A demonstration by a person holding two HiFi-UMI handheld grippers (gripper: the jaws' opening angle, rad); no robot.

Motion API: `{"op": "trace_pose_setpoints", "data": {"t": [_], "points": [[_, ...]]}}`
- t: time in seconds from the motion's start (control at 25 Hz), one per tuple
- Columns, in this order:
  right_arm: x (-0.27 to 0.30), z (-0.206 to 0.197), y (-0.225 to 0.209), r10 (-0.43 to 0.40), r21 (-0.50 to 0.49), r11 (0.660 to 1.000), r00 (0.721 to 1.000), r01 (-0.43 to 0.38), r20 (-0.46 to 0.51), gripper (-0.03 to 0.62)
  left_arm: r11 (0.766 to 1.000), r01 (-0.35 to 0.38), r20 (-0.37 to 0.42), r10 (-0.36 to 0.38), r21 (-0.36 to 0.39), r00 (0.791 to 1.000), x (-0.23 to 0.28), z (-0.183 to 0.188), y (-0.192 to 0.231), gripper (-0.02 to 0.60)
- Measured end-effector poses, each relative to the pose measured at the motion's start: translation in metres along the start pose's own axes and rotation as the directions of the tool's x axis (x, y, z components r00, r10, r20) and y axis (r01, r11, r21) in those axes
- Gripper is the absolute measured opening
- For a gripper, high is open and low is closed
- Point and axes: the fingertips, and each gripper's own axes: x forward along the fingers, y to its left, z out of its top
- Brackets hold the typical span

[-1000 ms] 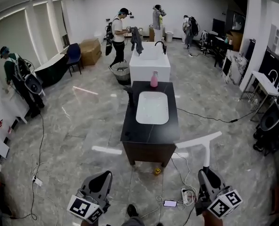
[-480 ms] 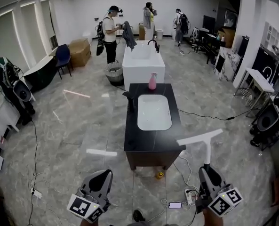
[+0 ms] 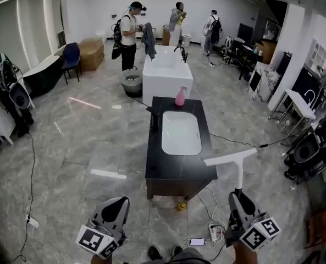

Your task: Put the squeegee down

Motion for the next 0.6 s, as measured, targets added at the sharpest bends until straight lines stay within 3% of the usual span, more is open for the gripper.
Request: {"op": "trace_pose_setpoints", "data": {"t": [0.6], "points": [[0.071,-0.004,-0.076,-0.047,-0.031,0.998,0.998,0.046,-0.046,0.095,0.997,-0.082,-0.048,0.082,-0.01,0.996,0.02,-0.012,0.036,0.005]]}}
